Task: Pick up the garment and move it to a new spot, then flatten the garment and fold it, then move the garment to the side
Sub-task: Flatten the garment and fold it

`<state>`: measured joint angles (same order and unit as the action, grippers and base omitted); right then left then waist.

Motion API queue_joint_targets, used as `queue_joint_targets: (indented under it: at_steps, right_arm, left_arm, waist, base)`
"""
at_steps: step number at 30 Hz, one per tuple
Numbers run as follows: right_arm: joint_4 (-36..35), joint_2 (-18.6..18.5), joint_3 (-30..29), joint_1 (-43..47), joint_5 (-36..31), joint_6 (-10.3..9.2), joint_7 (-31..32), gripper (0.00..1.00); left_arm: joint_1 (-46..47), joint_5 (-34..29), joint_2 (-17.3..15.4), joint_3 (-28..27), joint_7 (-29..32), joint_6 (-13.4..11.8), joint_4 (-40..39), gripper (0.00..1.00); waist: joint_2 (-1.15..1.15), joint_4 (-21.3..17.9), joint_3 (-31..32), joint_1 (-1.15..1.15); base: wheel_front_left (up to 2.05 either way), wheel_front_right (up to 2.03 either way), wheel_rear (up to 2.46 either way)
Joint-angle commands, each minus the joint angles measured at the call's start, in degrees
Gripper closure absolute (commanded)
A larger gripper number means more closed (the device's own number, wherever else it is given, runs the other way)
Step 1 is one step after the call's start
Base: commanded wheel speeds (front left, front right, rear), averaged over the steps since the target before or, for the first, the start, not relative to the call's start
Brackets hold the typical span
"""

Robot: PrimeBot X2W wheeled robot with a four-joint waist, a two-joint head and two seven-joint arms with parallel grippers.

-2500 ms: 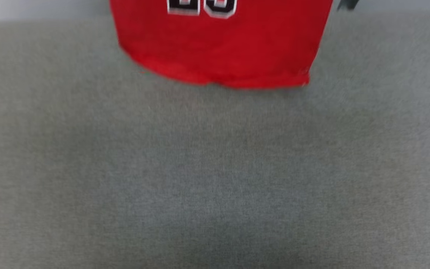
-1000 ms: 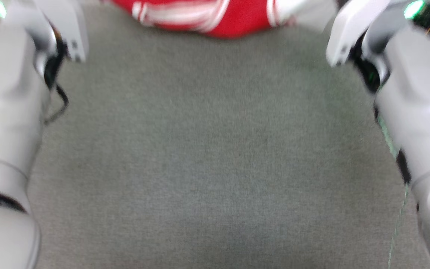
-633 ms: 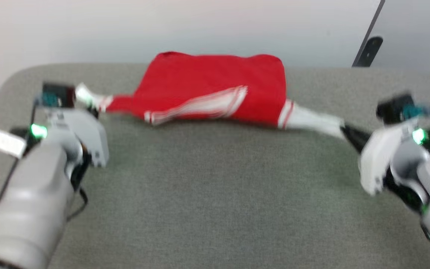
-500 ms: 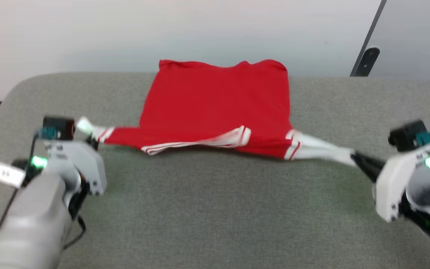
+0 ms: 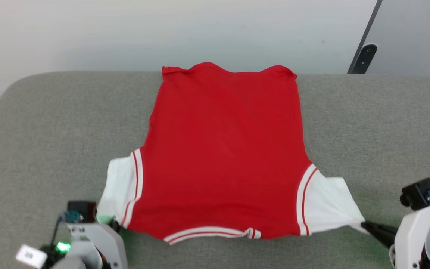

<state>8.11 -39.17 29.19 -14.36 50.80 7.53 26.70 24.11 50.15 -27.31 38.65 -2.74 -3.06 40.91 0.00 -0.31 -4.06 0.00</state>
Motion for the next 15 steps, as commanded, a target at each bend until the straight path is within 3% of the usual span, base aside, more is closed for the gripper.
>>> queue_joint_targets:
  at_steps: [1, 7, 15]
  right_arm:
    - [-1.6, -0.7, -1.3, 2.6, 1.2, -0.08, 1.4, 1.00]
    - [-3.7, -0.7, -5.6, 7.0, -0.5, -0.08, 3.3, 1.00]
    - [-2.1, 2.6, -6.4, 5.4, -7.5, -0.08, 7.7, 1.00]
  left_arm:
    - [-4.2, 0.9, -1.1, -0.1, 1.5, -2.7, -5.1, 1.00]
    - [-13.4, 3.4, -4.3, -1.6, 3.6, -9.6, -20.0, 1.00]
    - [-16.3, 4.0, -5.8, -1.5, 6.6, -13.7, -27.2, 1.00]
  waist:
    - [0.00, 0.0, -0.4, 0.00]
    - [0.00, 0.3, -1.3, 0.00]
    - [0.00, 0.1, -2.2, 0.00]
  base:
    - [0.00, 0.00, 0.00]
    - [0.00, 0.00, 0.00]
    - [0.00, 0.00, 0.00]
